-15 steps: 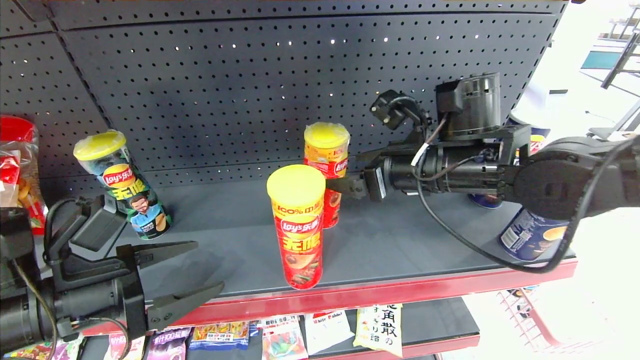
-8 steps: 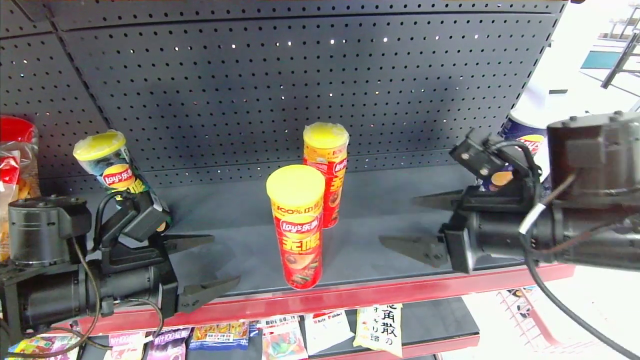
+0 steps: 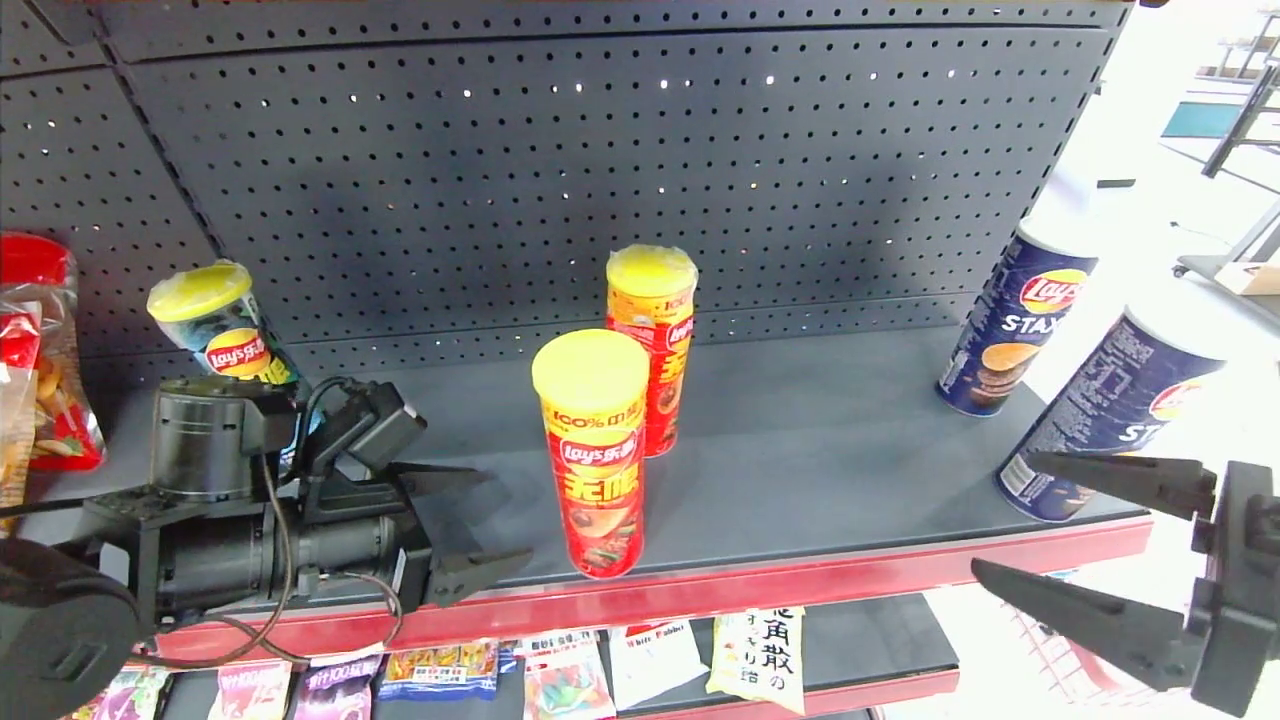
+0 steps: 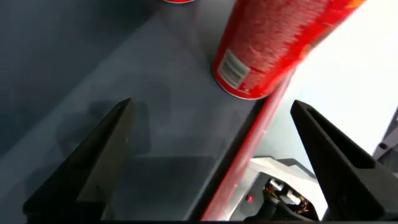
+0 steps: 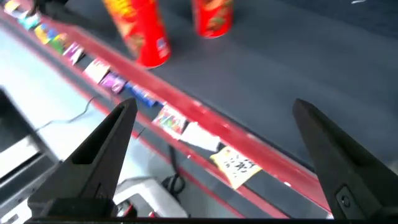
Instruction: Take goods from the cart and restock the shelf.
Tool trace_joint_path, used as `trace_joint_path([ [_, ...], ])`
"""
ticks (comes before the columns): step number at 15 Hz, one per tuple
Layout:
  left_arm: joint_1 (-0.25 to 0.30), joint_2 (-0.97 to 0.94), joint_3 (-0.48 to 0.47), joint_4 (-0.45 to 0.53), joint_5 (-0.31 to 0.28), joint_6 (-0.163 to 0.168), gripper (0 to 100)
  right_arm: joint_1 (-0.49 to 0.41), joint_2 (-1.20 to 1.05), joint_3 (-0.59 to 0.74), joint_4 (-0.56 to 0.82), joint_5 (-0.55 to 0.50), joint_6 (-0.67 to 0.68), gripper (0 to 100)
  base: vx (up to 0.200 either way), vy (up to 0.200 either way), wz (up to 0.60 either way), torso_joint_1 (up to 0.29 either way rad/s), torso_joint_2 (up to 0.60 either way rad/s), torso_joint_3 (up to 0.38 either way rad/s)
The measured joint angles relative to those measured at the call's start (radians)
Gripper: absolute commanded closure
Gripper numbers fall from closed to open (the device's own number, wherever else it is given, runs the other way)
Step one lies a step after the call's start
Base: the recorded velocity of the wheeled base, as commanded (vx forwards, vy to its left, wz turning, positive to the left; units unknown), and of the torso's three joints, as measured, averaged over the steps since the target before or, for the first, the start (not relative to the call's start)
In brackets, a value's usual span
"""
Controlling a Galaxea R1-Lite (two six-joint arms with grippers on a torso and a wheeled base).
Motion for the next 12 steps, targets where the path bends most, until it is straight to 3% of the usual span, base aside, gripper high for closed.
trace_joint_path([
  [5,-0.010,0.065,-0.062,0.001,0.016,0.019,0,-0.087,-0.066,0.002,0.000,0.001,0.025,0,0.000,0.000,0.00,0.000,0.00,0.000],
  [12,-0.055,0.148,-0.149,0.001,0.031,0.019,0,-0.101,-0.079,-0.012,-0.002,0.000,0.029,0,0.000,0.000,0.00,0.000,0.00,0.000],
])
